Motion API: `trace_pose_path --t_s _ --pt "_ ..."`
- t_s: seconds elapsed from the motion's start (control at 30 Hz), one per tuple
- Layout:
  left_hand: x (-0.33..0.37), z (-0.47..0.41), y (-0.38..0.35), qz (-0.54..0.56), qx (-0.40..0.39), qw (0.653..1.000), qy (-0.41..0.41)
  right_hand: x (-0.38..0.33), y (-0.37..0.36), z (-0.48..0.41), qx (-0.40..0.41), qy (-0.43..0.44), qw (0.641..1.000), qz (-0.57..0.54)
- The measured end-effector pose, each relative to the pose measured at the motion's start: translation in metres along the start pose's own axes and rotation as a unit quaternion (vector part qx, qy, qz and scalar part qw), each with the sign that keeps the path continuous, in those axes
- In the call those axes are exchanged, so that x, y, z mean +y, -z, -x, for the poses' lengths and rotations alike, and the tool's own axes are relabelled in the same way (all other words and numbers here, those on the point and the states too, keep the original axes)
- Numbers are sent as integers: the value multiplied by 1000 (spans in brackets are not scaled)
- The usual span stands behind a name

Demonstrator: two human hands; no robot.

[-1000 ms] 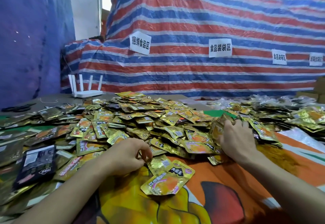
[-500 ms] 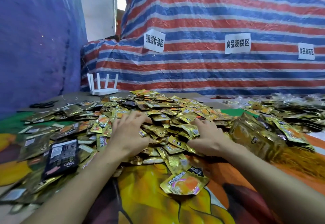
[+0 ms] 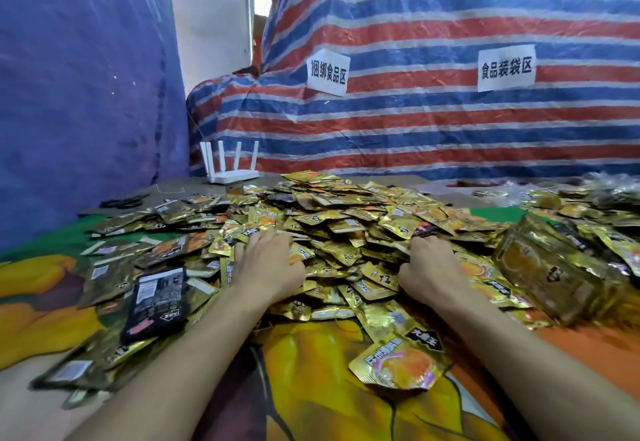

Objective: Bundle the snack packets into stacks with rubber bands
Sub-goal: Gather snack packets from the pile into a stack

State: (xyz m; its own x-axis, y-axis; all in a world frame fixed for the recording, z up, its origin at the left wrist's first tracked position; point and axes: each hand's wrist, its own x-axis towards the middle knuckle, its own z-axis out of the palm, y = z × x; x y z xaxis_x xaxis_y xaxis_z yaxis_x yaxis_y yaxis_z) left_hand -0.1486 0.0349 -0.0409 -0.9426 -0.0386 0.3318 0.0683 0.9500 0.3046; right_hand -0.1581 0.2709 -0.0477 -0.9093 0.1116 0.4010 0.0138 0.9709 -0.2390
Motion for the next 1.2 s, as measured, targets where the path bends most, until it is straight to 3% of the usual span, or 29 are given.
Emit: trace_pose_path --t_s 0.33,0.53,0.63,0.83,0.93,1.07,1.2 --pt "-7 2 12 74 117 990 5 3 19 12 167 0 975 -148" --pt "-12 -2 -1 3 -16 998 54 7 22 12 204 52 932 -296" --pt "-15 -5 4 -23 -2 997 69 9 21 12 218 48 906 -359" --pt "-10 -2 14 3 66 998 16 11 20 9 247 28 855 -455" --pt "-11 1 17 10 83 997 -7 11 19 8 246 30 853 -459" --pt "-15 3 22 73 106 991 -30 11 17 6 237 38 857 -455" --pt "-12 4 23 192 170 964 -64 10 17 7 244 46 836 -489"
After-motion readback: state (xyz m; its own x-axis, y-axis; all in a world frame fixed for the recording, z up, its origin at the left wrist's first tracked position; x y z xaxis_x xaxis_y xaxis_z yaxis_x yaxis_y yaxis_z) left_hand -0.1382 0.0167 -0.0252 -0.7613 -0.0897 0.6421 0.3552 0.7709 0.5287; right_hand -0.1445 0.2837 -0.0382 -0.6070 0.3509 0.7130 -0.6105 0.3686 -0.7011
